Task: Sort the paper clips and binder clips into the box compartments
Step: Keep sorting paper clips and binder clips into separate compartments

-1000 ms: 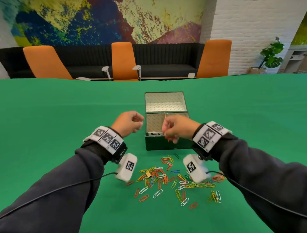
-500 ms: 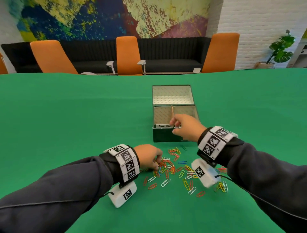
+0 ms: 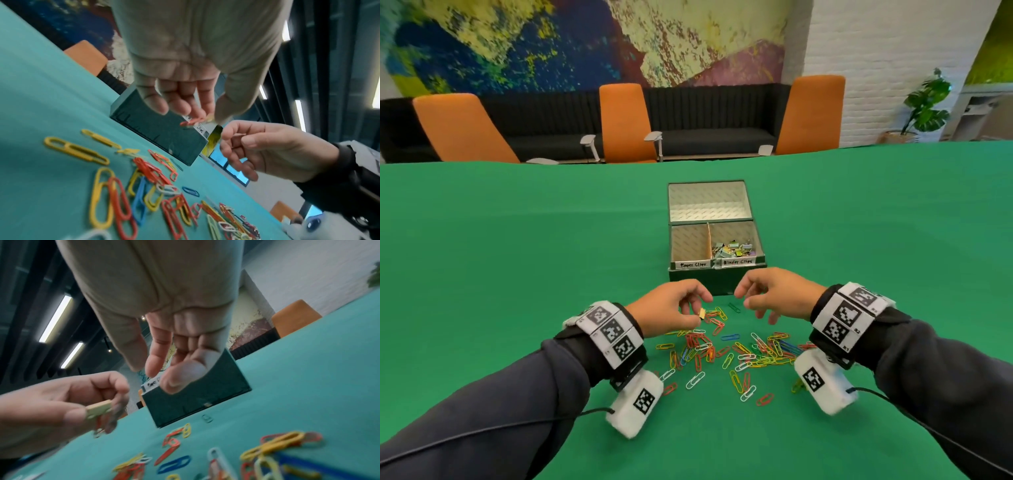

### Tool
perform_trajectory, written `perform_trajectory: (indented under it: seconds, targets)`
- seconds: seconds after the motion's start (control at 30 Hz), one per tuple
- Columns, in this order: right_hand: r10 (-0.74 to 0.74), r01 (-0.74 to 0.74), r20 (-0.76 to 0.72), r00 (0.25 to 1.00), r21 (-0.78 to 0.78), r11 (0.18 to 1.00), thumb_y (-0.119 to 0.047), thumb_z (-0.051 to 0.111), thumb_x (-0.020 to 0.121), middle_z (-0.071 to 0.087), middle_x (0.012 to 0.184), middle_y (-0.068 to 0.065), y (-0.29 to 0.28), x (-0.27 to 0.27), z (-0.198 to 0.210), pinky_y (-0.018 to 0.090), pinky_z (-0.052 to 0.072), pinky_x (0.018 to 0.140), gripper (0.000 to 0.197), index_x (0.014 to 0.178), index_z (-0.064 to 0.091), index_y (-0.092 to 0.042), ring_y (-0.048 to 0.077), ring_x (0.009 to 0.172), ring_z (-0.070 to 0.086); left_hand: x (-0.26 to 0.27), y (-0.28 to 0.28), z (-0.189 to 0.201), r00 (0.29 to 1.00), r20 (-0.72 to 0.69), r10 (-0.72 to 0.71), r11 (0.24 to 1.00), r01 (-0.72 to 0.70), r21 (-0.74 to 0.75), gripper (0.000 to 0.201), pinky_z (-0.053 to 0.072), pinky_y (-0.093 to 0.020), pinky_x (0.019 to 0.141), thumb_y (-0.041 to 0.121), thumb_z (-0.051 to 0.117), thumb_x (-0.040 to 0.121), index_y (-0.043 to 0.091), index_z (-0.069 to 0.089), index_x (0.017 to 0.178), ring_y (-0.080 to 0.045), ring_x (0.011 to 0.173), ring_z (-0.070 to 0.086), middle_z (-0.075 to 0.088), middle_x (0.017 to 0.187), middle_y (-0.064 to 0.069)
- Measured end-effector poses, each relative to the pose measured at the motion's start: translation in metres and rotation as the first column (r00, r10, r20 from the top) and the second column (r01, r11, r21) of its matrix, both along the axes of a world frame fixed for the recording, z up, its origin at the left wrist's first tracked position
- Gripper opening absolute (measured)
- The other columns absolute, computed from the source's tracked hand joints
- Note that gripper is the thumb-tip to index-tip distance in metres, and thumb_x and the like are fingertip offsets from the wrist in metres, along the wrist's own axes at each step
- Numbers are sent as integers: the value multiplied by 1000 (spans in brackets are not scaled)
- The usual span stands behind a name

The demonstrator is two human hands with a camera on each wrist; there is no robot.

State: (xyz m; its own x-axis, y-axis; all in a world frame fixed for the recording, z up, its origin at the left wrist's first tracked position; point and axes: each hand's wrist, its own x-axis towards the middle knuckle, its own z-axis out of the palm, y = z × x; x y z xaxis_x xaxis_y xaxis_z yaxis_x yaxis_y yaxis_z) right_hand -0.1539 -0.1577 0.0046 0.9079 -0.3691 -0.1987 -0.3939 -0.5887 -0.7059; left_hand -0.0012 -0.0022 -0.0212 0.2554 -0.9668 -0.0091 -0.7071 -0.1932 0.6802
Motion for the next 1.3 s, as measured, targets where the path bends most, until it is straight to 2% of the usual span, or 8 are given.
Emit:
perform_trajectory:
  seconds: [0.1,0.3,0.5,0.67,0.9,1.07,1.2,1.3]
  targets:
    - [26,-29,24,999,141,990,-19,57,90,60,78,1,9,2,0,22,50,49,8,94,57,-12,13,62,58,-5,1,-5,995,-84,51,988,-62,-138,37,45,-23,68,4,64,78,31,48,97,-7,71,50,53,80,9]
    - [-14,8,25,1000,218,976,-32,56,91,62,71,3,24,14,-2,19,46,42,23,85,55,-10,12,52,56,-22,-7,-3,997,5,78,961,-74,-266,38,50,-33,73,8,65,76,22,42,104,-7,69,54,54,79,6]
    - [-41,23,74,996,226,974,-18,58,89,58,63,3,23,16,-7,18,44,37,19,72,55,-12,6,42,54,-30,-15,1,997,38,61,953,-47,-301,40,48,-25,68,9,66,76,24,43,104,-8,67,50,51,77,9]
    - [-60,28,167,984,187,982,-17,61,88,58,62,2,15,13,-10,17,44,38,19,71,54,-15,3,40,52,-22,-17,-3,987,-85,139,947,-158,-278,28,41,-10,55,7,71,77,28,53,74,5,50,48,53,63,10]
    - [-116,80,202,973,177,981,-15,62,87,58,62,2,3,4,-14,18,46,42,20,69,53,-14,8,46,53,-14,-12,-4,966,-150,209,938,-241,-247,24,42,-12,54,8,70,78,25,59,66,3,45,47,55,57,9]
    - [-178,139,246,953,166,976,-18,60,89,58,63,1,-5,5,-4,18,45,42,17,73,55,-13,9,47,51,-8,-10,-4,980,18,200,972,-196,-132,5,37,-6,52,15,67,82,17,69,78,-2,55,45,56,61,11]
    - [-260,243,325,909,92,966,-25,58,89,59,67,0,-20,21,22,15,45,43,16,78,57,-15,9,50,51,-4,-9,-2,974,94,206,977,-198,-85,7,36,-4,49,17,67,82,18,66,76,0,54,44,53,60,13]
    - [-282,283,312,907,45,958,-28,56,90,61,75,2,-32,36,39,16,46,43,23,107,58,-12,10,53,53,-3,-8,-1,971,131,197,980,-192,-53,18,34,-8,51,19,67,82,23,58,67,-1,54,43,50,58,12]
